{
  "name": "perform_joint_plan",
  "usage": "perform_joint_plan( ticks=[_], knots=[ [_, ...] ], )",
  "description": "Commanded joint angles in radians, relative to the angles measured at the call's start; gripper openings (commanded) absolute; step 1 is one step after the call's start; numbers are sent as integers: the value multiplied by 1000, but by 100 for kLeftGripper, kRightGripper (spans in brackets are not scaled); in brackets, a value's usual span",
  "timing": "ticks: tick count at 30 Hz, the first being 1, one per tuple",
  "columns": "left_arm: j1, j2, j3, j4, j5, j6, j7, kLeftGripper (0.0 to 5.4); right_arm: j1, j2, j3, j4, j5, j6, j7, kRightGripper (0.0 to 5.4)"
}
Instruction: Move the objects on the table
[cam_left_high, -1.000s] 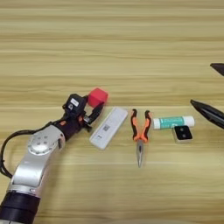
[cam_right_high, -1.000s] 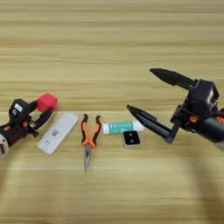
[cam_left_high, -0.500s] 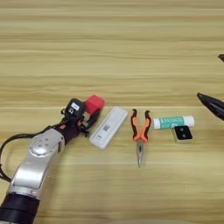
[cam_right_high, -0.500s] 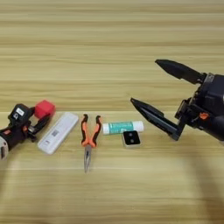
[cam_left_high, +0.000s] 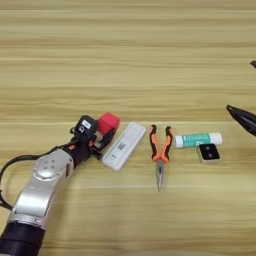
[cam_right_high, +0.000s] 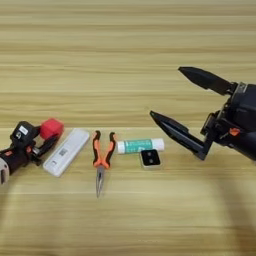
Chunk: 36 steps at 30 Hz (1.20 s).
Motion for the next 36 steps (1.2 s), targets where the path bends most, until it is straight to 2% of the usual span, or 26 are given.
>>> perform_joint_plan(
  ticks=[1,5,10,27,32,36],
  knots=[
    [-1,10,-1,22,10,14,-5,223,-12,-15,-16,-15,10,1,1,540],
    [-3,11,-2,23,10,12,-7,223,-12,-16,-16,-12,10,-1,6,540],
    [-4,9,-4,19,7,10,-13,286,-11,-14,-15,-10,6,-3,11,540],
    [-4,5,-1,8,6,-15,-14,448,-6,-7,-2,-9,-11,-12,10,540],
    [2,-6,5,-15,-23,-37,-34,492,-6,-6,1,-9,-13,-12,9,540],
    [1,-20,26,-40,-47,-83,-35,528,-6,-6,5,-10,-15,-12,9,540]
  ],
)
